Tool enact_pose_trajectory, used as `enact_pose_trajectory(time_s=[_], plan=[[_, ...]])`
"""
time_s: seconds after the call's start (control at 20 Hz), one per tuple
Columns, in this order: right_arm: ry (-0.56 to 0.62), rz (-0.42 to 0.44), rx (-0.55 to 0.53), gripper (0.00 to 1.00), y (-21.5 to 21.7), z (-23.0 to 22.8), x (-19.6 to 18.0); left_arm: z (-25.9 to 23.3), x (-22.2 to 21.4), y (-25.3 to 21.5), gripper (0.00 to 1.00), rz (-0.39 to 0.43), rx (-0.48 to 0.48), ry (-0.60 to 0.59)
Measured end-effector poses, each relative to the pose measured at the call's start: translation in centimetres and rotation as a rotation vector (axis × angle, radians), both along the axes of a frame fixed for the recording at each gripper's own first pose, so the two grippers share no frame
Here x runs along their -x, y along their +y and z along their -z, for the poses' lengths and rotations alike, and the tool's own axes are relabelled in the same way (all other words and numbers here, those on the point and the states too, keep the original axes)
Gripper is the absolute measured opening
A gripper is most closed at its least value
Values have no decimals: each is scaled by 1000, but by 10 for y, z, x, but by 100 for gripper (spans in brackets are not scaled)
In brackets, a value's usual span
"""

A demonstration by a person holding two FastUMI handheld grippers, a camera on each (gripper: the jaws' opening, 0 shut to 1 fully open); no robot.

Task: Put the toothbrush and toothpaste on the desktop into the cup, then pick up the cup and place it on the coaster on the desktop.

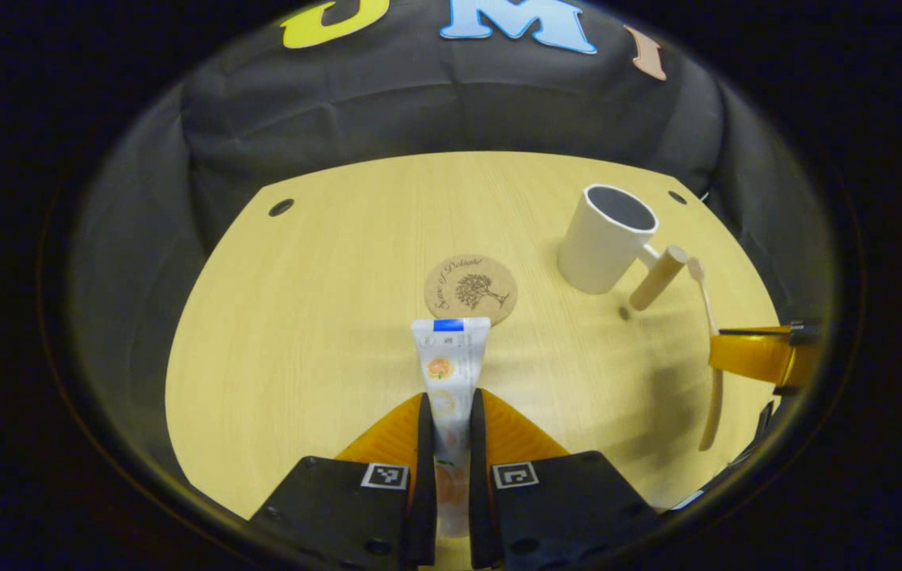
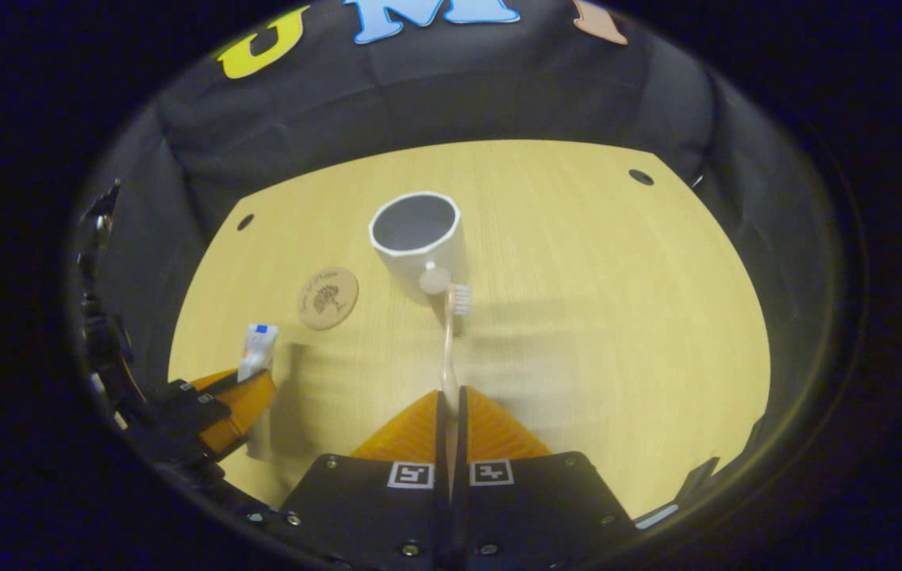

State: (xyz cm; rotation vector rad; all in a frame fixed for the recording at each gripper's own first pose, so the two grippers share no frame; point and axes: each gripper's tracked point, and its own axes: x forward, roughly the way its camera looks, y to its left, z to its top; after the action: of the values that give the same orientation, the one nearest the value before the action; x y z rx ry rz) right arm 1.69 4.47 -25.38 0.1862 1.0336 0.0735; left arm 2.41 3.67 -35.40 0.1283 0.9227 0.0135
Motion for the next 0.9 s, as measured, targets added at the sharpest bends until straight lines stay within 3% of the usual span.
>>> enact_pose_trajectory(time_s=[0.45, 0.9], plan=[[-180, 71, -74, 2, -3, -67, -98, -15, -2, 12, 24, -21, 11, -19], [-249, 178, -128, 2, -6, -76, -191, -30, 0, 38, 25, -61, -7, -28]])
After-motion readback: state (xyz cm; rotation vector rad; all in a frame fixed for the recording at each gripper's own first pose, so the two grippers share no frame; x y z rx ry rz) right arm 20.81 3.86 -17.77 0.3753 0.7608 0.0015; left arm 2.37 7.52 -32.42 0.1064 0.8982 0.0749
